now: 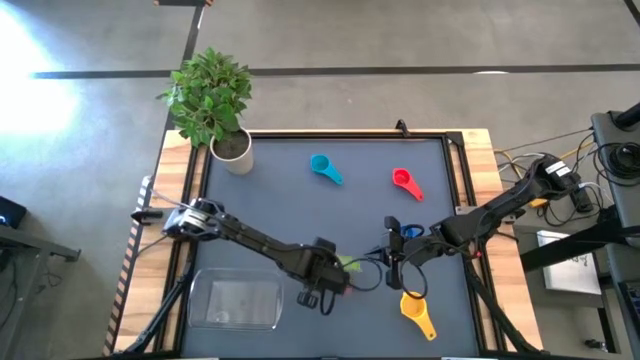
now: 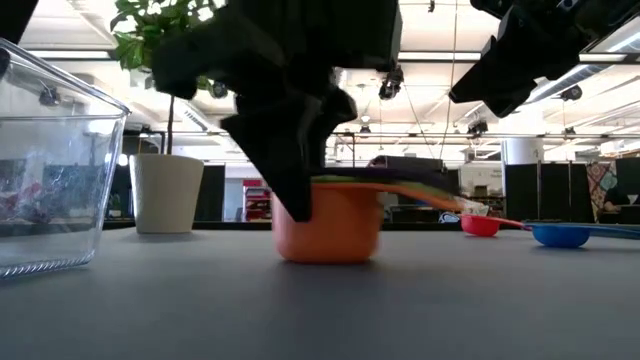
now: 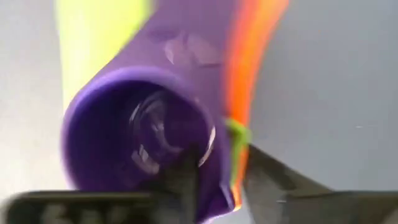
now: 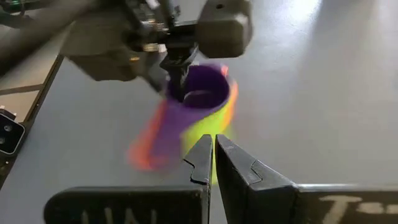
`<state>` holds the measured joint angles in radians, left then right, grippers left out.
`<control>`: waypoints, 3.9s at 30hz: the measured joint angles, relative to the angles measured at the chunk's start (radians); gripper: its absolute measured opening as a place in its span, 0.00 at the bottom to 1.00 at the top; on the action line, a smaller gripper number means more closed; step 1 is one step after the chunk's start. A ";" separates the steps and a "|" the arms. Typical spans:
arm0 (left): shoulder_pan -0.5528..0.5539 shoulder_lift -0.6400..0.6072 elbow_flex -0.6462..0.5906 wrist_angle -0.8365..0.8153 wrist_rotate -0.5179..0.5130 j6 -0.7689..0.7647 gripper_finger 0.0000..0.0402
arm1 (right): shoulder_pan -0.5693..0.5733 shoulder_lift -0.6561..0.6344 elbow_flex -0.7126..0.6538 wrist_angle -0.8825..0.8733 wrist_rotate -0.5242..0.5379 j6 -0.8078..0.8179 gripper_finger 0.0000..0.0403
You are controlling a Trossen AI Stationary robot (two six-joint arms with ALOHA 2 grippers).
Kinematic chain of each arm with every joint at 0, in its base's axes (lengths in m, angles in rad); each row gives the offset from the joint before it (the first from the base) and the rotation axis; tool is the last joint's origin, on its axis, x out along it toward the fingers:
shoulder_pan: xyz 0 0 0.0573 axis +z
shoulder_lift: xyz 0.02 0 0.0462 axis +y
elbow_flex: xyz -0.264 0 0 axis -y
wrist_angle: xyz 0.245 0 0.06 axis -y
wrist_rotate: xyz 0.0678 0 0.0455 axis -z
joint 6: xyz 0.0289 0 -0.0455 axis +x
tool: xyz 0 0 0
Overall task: Nest measuring cups in basket
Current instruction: Move the stacked measuring cups to the center of the table, then stack the yellow measuring cup on top of the purple measuring cup
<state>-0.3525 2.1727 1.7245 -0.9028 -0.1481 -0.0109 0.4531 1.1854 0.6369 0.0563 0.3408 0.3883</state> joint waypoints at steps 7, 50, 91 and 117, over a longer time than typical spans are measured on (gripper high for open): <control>0.060 -0.004 -0.001 -0.106 -0.083 -0.064 0.02 | -0.005 0.000 0.000 0.000 0.000 -0.021 0.02; 0.335 -0.370 -0.422 0.157 0.167 -0.167 0.46 | -0.150 -0.183 0.028 -0.195 -0.124 -0.009 0.19; 0.210 -0.806 -0.942 1.083 0.075 -0.185 0.43 | 0.379 0.135 0.082 -0.581 -0.375 1.164 0.29; 0.211 -1.064 -1.063 1.047 0.024 -0.129 0.43 | -0.252 0.108 0.376 -0.645 -0.213 0.020 0.02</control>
<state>-0.1413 1.1092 0.6611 0.1445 -0.1242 -0.1394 0.2009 1.2935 1.0132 -0.5892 0.1282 0.4085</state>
